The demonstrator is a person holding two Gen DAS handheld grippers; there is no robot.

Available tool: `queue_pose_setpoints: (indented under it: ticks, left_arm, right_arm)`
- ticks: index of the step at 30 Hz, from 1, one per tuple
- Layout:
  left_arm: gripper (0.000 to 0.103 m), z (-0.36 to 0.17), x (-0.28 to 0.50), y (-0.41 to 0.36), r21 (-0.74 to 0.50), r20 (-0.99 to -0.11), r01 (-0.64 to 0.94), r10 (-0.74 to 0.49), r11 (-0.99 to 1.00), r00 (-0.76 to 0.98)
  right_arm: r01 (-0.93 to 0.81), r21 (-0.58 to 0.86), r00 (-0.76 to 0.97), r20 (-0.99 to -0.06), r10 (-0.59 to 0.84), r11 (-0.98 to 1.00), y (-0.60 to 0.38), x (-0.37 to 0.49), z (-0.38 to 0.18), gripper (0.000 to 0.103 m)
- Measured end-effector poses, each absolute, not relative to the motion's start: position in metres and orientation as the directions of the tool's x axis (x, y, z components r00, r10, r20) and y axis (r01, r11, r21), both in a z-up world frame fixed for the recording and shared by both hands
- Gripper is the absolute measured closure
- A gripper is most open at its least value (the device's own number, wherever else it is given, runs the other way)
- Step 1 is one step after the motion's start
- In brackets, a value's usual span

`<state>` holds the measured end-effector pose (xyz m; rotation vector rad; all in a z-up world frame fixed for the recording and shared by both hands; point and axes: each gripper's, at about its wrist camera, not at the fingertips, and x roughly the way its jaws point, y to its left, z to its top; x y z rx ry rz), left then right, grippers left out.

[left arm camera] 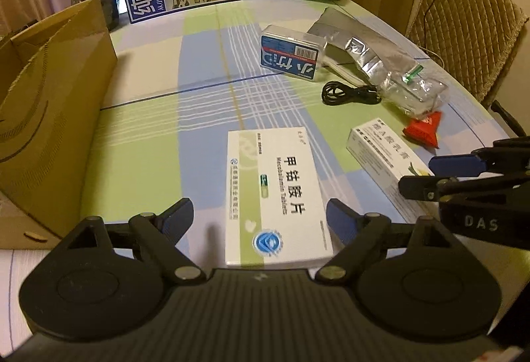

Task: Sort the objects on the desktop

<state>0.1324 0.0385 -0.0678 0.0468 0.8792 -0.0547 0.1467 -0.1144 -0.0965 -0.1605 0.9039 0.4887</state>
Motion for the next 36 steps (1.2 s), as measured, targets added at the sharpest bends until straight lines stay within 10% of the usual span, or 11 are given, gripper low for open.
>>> queue_pose_setpoints:
  ticks: [36]
  left_arm:
    - [0.036,-0.044,0.132,0.035,0.008,-0.761,0.087,-0.05,0.996,0.647]
  right_arm:
    - [-0.413,0.112,0.589,-0.724,0.359,0.904,-0.133,0.12,-0.05,0.068]
